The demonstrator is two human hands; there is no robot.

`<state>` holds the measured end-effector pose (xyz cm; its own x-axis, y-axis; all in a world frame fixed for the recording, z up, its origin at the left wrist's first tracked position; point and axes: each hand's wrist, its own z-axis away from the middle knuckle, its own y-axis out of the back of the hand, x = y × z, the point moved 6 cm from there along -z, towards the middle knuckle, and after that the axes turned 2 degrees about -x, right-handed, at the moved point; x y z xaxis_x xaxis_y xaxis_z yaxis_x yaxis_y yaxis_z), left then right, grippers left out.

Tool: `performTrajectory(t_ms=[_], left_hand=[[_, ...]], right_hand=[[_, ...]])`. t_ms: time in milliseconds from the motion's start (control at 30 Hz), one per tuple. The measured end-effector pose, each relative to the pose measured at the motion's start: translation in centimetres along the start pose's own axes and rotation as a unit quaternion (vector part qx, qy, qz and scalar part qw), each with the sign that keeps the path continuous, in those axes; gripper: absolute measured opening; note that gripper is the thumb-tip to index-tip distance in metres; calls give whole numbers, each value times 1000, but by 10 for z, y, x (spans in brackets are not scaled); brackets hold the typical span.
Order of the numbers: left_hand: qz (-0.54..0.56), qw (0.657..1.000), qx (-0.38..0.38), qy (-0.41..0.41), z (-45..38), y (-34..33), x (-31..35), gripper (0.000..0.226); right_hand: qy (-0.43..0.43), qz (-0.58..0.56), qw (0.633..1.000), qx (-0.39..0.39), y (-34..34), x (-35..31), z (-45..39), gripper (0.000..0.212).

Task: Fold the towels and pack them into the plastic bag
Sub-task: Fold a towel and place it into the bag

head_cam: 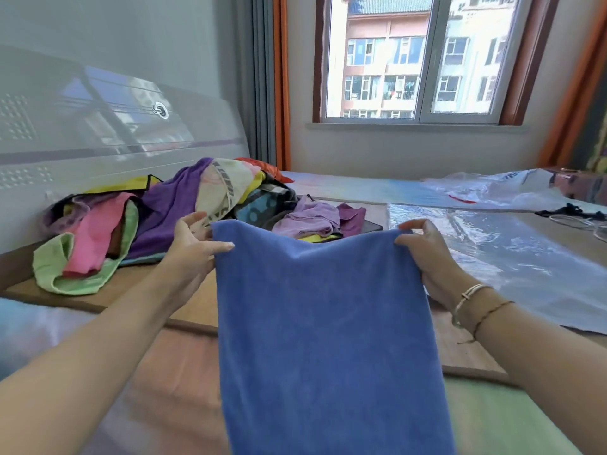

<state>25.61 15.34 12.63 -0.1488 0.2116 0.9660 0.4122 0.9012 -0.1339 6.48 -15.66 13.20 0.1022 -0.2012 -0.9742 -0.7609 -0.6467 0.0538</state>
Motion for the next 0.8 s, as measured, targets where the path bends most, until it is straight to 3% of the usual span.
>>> performTrajectory(t_ms=[67,133,233,333,400,500,600,633,700,800], left_hand=[[-26,999,-26,-30,-34,-7,-1,88],[-48,997,-44,-29,-69,-13,-7,105],[-178,984,-9,21,-103,-11,-35,118],[-333,942,-8,47,-94,-18,-71,101],[-375,925,-54,7,-73,-37,-86,84],[-467,872,-117,-82,-31,-72,-84,60],[-488,836,-210,-135,10,-113,-87,78],[-522,806,-237,-147,21,-125,-92,76],[-609,729,-263,-169,39,-141,-102,54],[-648,708,-217,-180,50,-143,-102,18]], right_hand=[[40,-6,999,-5,-12,-6,-37,30],[52,-5,996,-72,-30,-13,-75,44],[-2,170,976,-137,-53,11,-108,80],[-13,362,923,-128,-54,54,-86,69],[-11,396,905,-154,-51,77,-52,60],[15,383,914,-134,-40,86,-16,50],[46,385,912,-135,-39,80,6,50],[45,400,904,-147,-39,78,13,51],[57,445,876,-178,-38,80,23,51],[88,524,817,-224,-36,83,35,41]])
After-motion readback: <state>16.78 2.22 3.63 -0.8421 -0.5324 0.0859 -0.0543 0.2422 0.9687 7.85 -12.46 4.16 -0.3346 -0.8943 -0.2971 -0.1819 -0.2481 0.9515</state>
